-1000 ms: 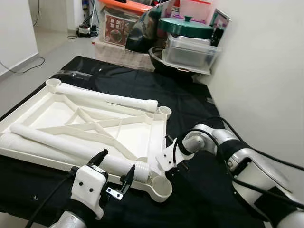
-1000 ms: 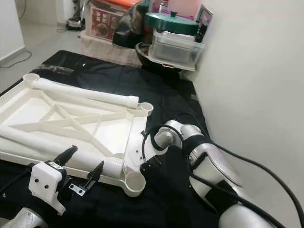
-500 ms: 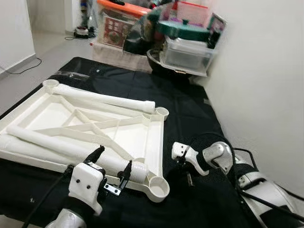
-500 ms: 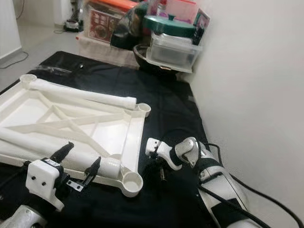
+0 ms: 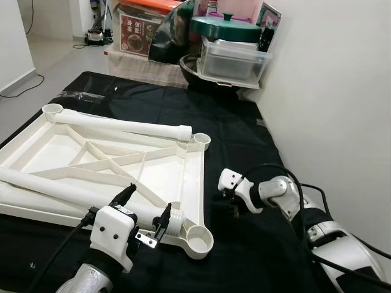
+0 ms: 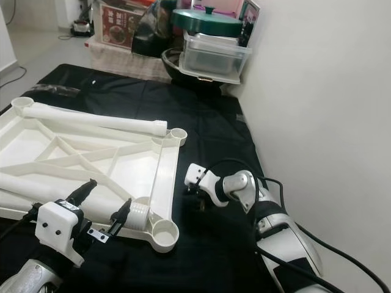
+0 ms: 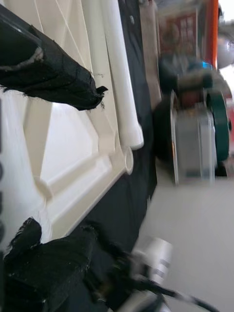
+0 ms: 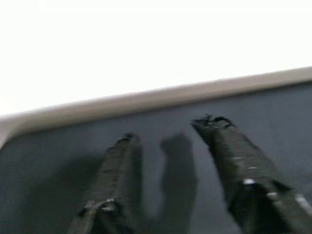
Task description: Building children table
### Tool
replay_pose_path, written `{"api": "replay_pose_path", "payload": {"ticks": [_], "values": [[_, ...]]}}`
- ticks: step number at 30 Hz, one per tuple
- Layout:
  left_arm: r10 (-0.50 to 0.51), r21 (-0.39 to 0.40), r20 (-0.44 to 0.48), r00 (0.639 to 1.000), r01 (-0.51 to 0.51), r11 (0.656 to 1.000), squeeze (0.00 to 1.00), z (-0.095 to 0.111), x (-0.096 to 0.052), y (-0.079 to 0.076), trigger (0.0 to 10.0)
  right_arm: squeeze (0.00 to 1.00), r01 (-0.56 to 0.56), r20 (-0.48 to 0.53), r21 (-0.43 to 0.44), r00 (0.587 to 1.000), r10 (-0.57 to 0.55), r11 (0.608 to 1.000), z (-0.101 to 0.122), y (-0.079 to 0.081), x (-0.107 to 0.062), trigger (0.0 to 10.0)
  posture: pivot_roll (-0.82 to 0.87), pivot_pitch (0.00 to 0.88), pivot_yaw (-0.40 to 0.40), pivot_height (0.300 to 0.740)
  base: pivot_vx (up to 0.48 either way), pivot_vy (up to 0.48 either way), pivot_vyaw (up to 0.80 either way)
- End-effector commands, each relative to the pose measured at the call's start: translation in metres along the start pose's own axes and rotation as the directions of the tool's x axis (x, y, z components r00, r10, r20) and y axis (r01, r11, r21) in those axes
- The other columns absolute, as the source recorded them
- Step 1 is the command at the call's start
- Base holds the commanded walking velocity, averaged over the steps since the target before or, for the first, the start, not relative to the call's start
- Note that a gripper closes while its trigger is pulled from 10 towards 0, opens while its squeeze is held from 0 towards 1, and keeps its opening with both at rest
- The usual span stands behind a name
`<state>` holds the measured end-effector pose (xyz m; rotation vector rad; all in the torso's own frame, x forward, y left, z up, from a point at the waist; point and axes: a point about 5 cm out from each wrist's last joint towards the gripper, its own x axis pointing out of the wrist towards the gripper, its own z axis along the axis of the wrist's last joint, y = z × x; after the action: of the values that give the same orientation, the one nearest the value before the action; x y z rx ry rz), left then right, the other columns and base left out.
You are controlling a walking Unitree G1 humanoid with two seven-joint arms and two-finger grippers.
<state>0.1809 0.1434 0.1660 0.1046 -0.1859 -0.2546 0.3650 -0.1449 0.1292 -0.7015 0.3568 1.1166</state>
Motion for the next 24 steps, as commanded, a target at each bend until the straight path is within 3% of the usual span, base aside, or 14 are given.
{"api": "replay_pose_path", "payload": {"ticks": [1,4,6,7,9,11,12,14,15,16,17,19,20,24], "values": [[0.067,0.021,-0.017,0.998,-0.067,0.998,0.00,-0.005,0.000,0.008,10.0,1.00,0.098,0.035,0.062,0.994,-0.101,0.993,0.008,-0.016,-0.008,10.0,0.18,0.000,-0.187,0.740,0.000,0.000,0.00],[0.105,0.035,-0.021,0.994,-0.104,0.994,0.00,-0.006,0.000,0.013,10.0,1.00,0.143,0.048,0.093,0.988,-0.148,0.985,0.015,-0.023,-0.009,10.0,0.18,0.000,-0.187,0.740,0.000,0.000,0.00],[0.136,0.045,-0.021,0.991,-0.135,0.990,0.00,-0.006,-0.001,0.016,10.0,1.00,0.337,0.017,0.199,0.938,-0.347,0.920,0.021,-0.037,-0.009,10.0,0.19,0.000,-0.200,0.740,0.000,0.000,0.00],[0.136,0.045,-0.021,0.991,-0.135,0.990,0.00,-0.006,-0.001,0.016,10.0,1.00,0.337,0.017,0.199,0.938,-0.347,0.920,0.021,-0.037,-0.009,10.0,0.19,0.000,-0.200,0.740,0.000,0.000,0.00],[0.138,0.047,-0.023,0.990,-0.137,0.989,0.00,-0.006,-0.001,0.014,10.0,1.00,0.470,-0.063,0.296,0.878,-0.474,0.832,0.017,-0.041,-0.005,10.0,0.19,0.000,-0.202,0.740,0.000,0.000,0.00],[0.138,0.047,-0.023,0.990,-0.137,0.989,0.00,-0.006,-0.001,0.014,10.0,1.00,0.470,-0.063,0.296,0.878,-0.474,0.832,0.017,-0.041,-0.005,10.0,0.19,0.000,-0.202,0.740,0.000,0.000,0.00],[0.138,0.048,-0.024,0.990,-0.137,0.989,0.00,-0.007,0.000,0.013,10.0,1.00,0.499,-0.108,0.359,0.861,-0.496,0.788,0.012,-0.037,0.000,10.0,0.19,0.000,-0.202,0.740,0.000,0.000,0.00],[0.138,0.048,-0.024,0.990,-0.137,0.989,0.00,-0.007,0.000,0.013,10.0,1.00,0.499,-0.108,0.359,0.861,-0.496,0.788,0.012,-0.037,0.000,10.0,0.19,0.000,-0.202,0.740,0.000,0.000,0.00],[0.139,0.050,-0.025,0.990,-0.138,0.989,0.00,-0.007,0.000,0.013,10.0,1.00,0.514,-0.153,0.420,0.852,-0.500,0.748,0.007,-0.031,0.007,10.0,0.19,0.000,-0.200,0.740,0.000,0.000,0.00],[0.139,0.050,-0.025,0.990,-0.138,0.989,0.00,-0.007,0.000,0.013,10.0,1.00,0.514,-0.153,0.420,0.852,-0.500,0.748,0.007,-0.031,0.007,10.0,0.19,0.000,-0.200,0.740,0.000,0.000,0.00],[0.142,0.055,-0.029,0.989,-0.140,0.989,0.00,-0.008,0.001,0.014,10.0,0.00,0.549,-0.243,0.510,0.830,-0.502,0.662,-0.003,-0.018,0.020,10.0,0.19,0.000,-0.197,0.740,0.000,0.000,0.00],[0.143,0.057,-0.030,0.989,-0.142,0.988,0.00,-0.008,0.002,0.014,10.0,0.00,0.565,-0.276,0.523,0.821,-0.501,0.638,-0.006,-0.014,0.023,10.0,0.19,0.000,-0.197,0.740,0.000,0.000,0.00],[0.144,0.058,-0.031,0.989,-0.142,0.988,0.00,-0.008,0.002,0.014,10.0,0.00,0.578,-0.328,0.553,0.813,-0.481,0.600,-0.011,-0.008,0.026,10.0,0.19,0.000,-0.196,0.740,0.000,0.000,0.00],[0.146,0.058,-0.030,0.989,-0.144,0.988,0.00,-0.008,0.002,0.015,10.0,0.00,0.566,-0.353,0.597,0.822,-0.447,0.569,-0.013,-0.003,0.029,10.0,0.19,0.000,-0.196,0.740,0.000,0.000,0.00]]}}
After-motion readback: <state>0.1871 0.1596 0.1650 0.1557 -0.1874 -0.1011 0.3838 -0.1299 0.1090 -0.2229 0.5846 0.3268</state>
